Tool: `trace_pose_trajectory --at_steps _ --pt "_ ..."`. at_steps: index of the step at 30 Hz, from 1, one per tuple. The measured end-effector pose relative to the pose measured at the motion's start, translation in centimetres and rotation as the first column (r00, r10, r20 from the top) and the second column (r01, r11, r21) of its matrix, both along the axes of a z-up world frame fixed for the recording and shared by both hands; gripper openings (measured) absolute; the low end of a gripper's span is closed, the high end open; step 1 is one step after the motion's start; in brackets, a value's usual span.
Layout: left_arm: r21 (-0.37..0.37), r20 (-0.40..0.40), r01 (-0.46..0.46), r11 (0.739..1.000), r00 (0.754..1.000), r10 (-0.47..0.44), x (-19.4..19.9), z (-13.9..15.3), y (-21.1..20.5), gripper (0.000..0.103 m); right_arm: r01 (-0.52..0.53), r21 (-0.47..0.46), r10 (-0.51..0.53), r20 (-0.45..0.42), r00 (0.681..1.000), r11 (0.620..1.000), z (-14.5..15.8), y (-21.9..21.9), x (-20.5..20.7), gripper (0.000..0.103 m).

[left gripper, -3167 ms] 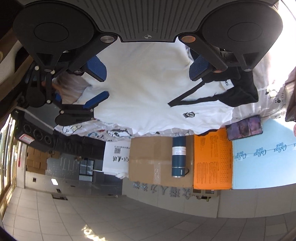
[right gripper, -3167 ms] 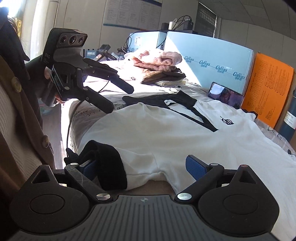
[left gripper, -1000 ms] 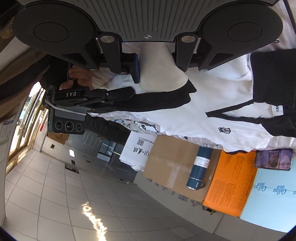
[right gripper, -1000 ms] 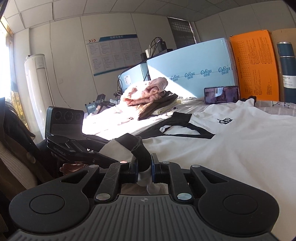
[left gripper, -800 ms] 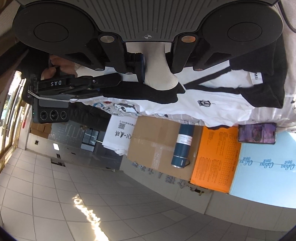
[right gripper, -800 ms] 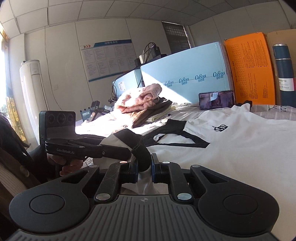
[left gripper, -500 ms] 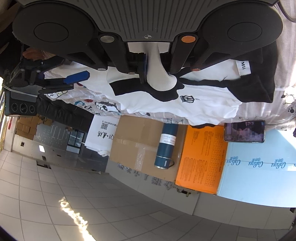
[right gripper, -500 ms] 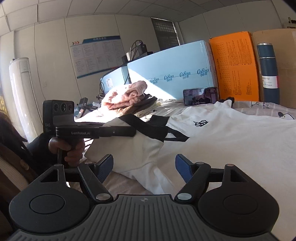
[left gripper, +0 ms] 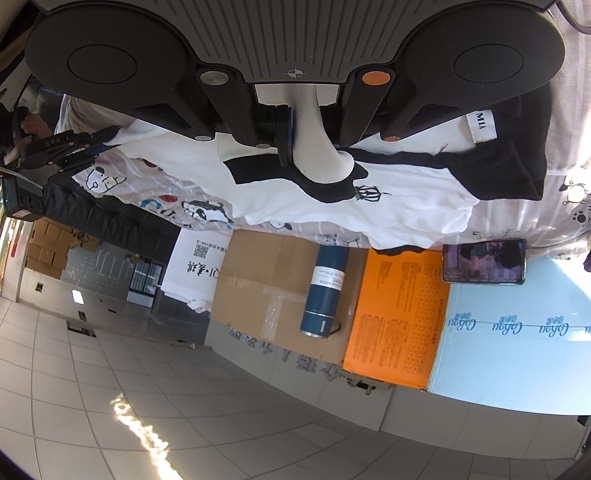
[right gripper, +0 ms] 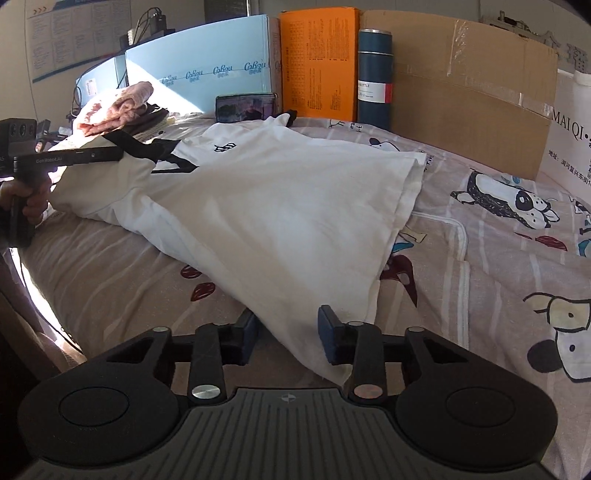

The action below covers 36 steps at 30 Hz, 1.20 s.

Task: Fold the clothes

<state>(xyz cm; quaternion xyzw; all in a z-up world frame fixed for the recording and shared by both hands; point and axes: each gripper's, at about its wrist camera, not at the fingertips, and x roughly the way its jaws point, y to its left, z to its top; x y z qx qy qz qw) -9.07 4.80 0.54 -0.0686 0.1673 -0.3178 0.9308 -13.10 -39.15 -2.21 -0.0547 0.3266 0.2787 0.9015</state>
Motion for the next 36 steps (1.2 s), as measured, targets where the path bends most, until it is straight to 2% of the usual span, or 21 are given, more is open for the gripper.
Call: trace_pose_trajectory --at_steps 1,3,7,12,15,16,17,18,20,22,23,27,30,32,34,36 --pt "0.001 0.000 -0.002 1.000 1.000 0.002 0.1 0.0 0.0 0.003 0.012 0.026 -0.012 0.005 1.000 1.000 0.1 -0.5 0.2 0.010" --pt "0.012 0.010 -0.017 1.000 1.000 0.017 0.1 0.2 -0.1 0.003 0.027 0.073 -0.029 0.025 0.999 0.997 0.4 -1.3 0.6 0.009" --pt "0.081 0.038 -0.057 0.995 0.998 0.054 0.5 0.7 -0.4 0.003 0.025 0.135 -0.036 0.080 0.996 0.991 1.8 -1.8 2.7 0.009" --pt "0.225 0.061 -0.076 0.971 0.996 0.064 2.0 0.9 -1.4 0.004 0.074 0.133 -0.083 0.060 0.995 0.988 1.5 -1.6 6.4 0.010" --pt "0.294 0.038 -0.062 0.954 0.998 0.054 3.0 0.5 -1.7 0.006 0.113 0.113 -0.119 0.043 0.992 0.987 0.6 -1.5 8.0 0.014" --pt "0.325 0.030 -0.063 0.944 0.998 0.056 3.3 0.3 -1.9 0.011 0.128 0.099 -0.133 0.044 0.990 0.987 0.3 -1.4 8.0 0.021" --pt "0.355 0.021 -0.062 0.933 0.998 0.059 3.6 0.1 -2.0 0.011 0.143 0.086 -0.147 0.045 0.988 0.986 0.0 -1.4 8.0 0.029" --pt "0.386 0.012 -0.062 0.921 0.998 0.062 3.9 -0.1 -2.1 0.015 0.158 0.072 -0.162 0.046 0.986 0.985 -0.4 -1.3 8.0 0.031" --pt "0.428 0.014 -0.080 0.900 0.997 0.082 4.2 -0.4 -2.2 0.028 0.172 0.062 -0.176 0.058 0.983 0.983 -0.5 -1.1 7.9 0.043" --pt "0.460 0.053 -0.155 0.874 0.988 0.147 4.2 -0.4 -1.7 0.069 0.181 0.059 -0.185 0.073 0.980 0.982 -0.5 -0.9 7.8 0.051" --pt "0.467 0.070 -0.185 0.865 0.982 0.173 4.0 -0.3 -1.4 0.075 0.185 0.057 -0.189 0.081 0.979 0.981 -0.5 -0.9 7.7 0.055" --pt "0.442 0.079 -0.265 0.857 0.963 0.257 3.0 0.2 0.9 0.077 0.202 0.050 -0.206 0.112 0.972 0.978 -0.4 -0.5 7.4 0.061" --pt "0.408 0.082 -0.251 0.878 0.968 0.239 1.2 0.5 1.7 0.086 0.215 0.046 -0.219 0.136 0.966 0.976 -0.3 -0.3 7.2 0.070" --pt "0.392 0.086 -0.210 0.895 0.978 0.191 -0.3 0.6 1.9 0.092 0.223 0.043 -0.227 0.151 0.962 0.974 -0.3 -0.1 7.1 0.079" --pt "0.422 0.077 -0.184 0.888 0.983 0.167 -1.0 0.2 1.6 0.093 0.232 0.040 -0.235 0.167 0.958 0.972 -0.2 0.1 6.9 0.082" --pt "0.473 0.063 -0.183 0.862 0.983 0.174 -1.0 -0.5 1.3 0.093 0.249 0.022 -0.249 0.154 0.956 0.968 -0.7 0.3 7.3 0.082"
